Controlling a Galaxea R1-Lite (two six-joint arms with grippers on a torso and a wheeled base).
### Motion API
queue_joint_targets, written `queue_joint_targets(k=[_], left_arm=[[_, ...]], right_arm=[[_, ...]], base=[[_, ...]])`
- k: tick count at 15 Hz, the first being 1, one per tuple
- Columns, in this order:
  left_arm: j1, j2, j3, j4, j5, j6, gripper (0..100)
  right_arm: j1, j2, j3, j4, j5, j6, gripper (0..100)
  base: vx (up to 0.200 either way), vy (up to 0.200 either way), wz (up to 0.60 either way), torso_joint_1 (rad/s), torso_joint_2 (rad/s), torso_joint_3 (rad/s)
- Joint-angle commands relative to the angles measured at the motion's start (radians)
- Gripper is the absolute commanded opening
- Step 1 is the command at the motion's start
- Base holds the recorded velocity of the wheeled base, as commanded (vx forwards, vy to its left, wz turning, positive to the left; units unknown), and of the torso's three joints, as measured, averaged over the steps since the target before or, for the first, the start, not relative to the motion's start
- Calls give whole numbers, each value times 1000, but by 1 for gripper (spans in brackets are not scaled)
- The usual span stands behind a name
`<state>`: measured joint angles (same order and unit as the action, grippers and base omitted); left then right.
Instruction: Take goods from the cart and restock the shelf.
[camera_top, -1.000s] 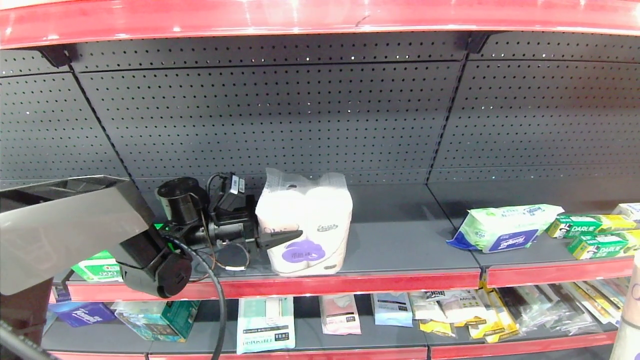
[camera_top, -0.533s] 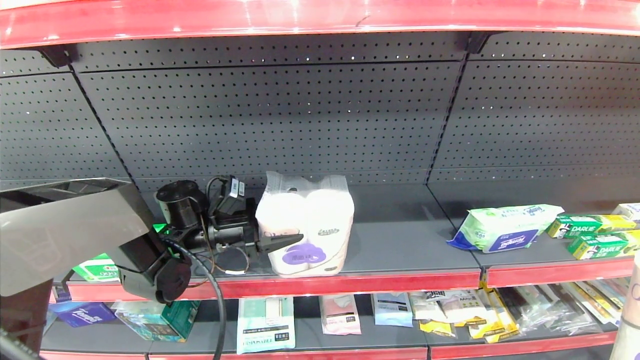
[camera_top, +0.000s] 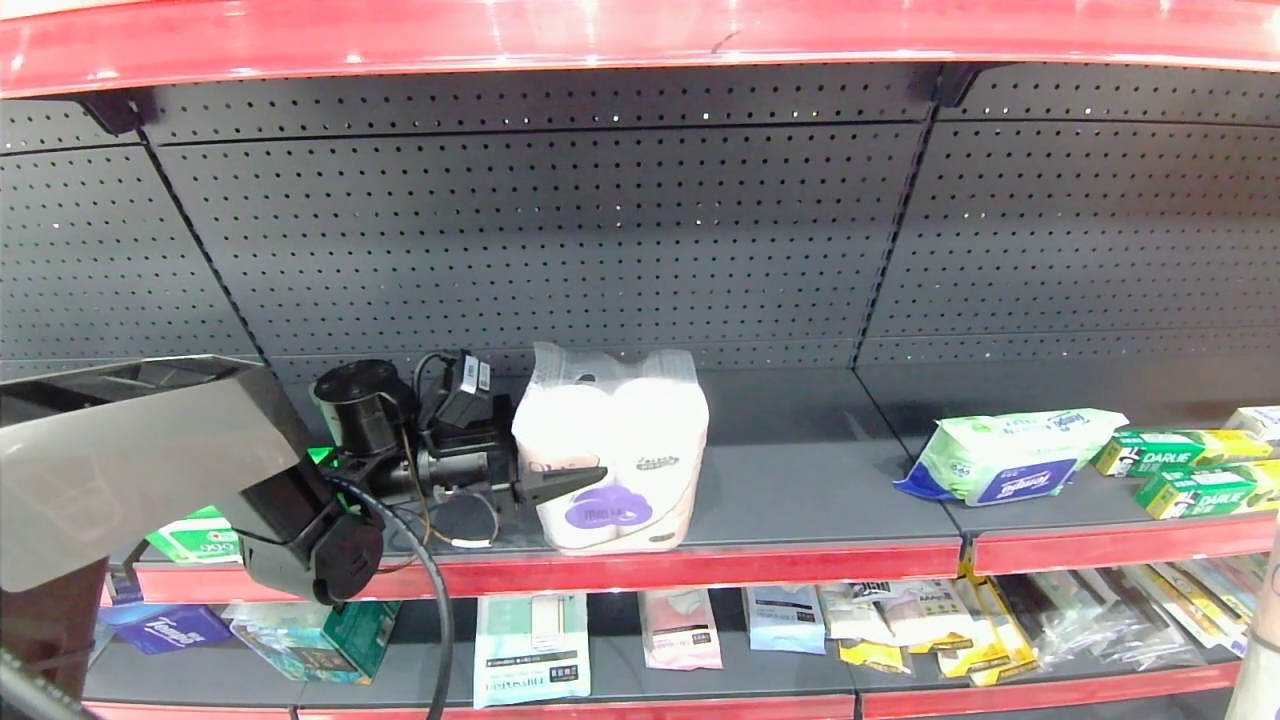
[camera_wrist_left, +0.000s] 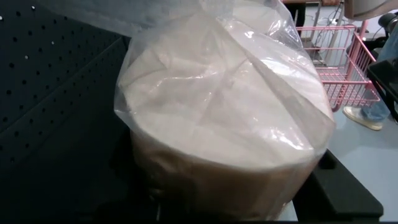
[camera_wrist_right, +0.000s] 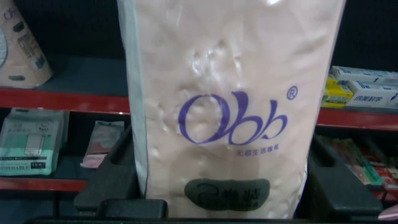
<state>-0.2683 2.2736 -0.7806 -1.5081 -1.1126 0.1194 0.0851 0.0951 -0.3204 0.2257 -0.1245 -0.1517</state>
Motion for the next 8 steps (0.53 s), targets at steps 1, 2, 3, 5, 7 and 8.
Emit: queue_joint_targets(k=[1,2,3,5,7,8], left_arm=[[1,4,-28,-3,3,-1,0],[1,4,-34,2,3,-3,0],[1,4,-35,2,2,-3,0],[1,6,-34,0,2,-3,0],[1,6,-32,0,14,-3,0],[1,10,-31,-3,19,-1,0]], right_arm=[[1,0,0,0,-1,0,0],[1,0,1,-2,-1,0,0],[1,0,1,0,-1,0,0],[-1,0,1,0,-1,0,0],[1,0,0,0,-1,0,0],[1,0,0,0,-1,0,0]], base=[[0,0,0,0,0,0],[0,0,0,0,0,0],[0,0,0,0,0,0],[0,0,0,0,0,0],[0,0,0,0,0,0],[0,0,0,0,0,0]])
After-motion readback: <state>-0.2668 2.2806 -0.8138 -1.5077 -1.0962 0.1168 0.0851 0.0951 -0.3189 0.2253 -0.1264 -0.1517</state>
